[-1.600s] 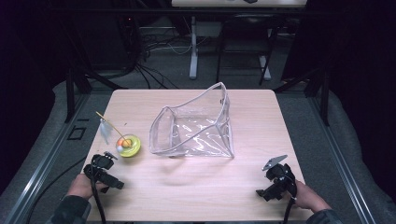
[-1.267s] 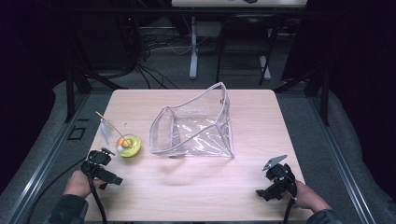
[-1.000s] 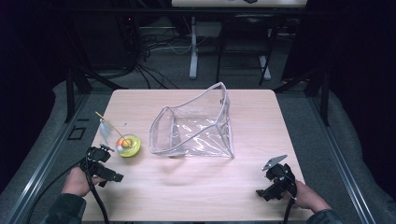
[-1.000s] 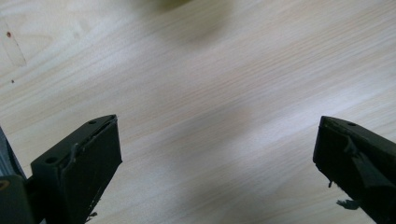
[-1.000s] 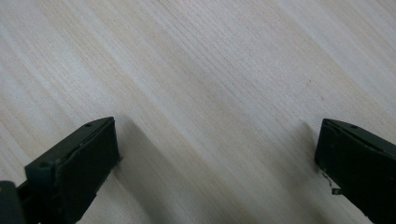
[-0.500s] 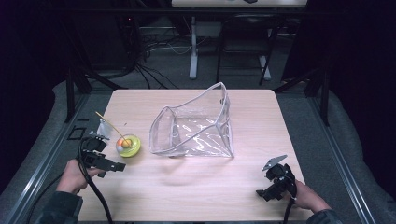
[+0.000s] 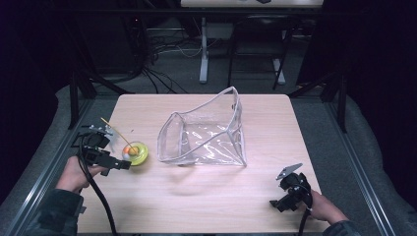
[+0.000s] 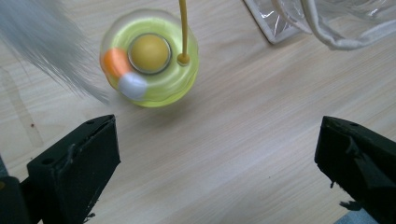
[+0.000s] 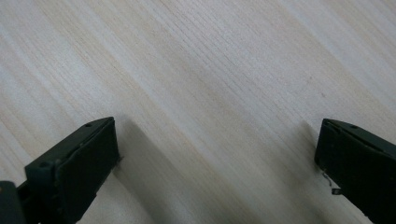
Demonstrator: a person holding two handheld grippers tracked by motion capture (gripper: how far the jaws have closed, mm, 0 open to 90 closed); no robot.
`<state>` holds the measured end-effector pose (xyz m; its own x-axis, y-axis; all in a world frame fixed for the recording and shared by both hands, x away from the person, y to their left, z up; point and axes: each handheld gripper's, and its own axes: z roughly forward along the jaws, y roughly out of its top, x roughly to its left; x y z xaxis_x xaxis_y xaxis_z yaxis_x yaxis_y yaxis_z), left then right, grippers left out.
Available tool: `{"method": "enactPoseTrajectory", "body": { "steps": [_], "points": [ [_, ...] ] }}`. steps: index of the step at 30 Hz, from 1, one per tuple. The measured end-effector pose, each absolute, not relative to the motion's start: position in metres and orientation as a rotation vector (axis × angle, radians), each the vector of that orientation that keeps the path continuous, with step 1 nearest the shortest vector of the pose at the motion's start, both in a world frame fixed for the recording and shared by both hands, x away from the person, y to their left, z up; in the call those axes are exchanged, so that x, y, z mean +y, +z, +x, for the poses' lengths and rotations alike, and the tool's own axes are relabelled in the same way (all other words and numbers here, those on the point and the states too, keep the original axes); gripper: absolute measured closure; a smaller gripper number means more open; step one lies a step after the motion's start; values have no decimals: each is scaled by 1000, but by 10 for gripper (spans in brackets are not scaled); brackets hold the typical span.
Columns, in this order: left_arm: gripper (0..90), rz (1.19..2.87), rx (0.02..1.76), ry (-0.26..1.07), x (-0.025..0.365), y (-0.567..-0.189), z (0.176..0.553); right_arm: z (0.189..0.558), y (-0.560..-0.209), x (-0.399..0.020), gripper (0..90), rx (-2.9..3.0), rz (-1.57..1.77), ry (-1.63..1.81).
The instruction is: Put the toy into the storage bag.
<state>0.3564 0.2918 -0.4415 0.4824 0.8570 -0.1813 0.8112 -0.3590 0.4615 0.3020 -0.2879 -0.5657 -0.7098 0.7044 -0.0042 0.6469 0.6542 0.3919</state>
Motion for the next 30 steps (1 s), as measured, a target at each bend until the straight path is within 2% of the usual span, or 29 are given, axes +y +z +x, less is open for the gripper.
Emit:
{"method": "enactPoseTrajectory", "body": {
  "steps": [7,8,19,30],
  "points": [
    [40,2290,1351,159,290,-427,366,302,-565,-288,0,2713,1112,543],
    [75,2286,1343,164,289,-422,369,302,-566,-288,0,2713,1117,551],
    [155,2234,1342,184,288,-398,388,302,-566,-288,0,2713,1115,550],
    [446,2182,1418,223,294,-391,407,302,-566,-288,0,2717,1106,541]
  ]
}}
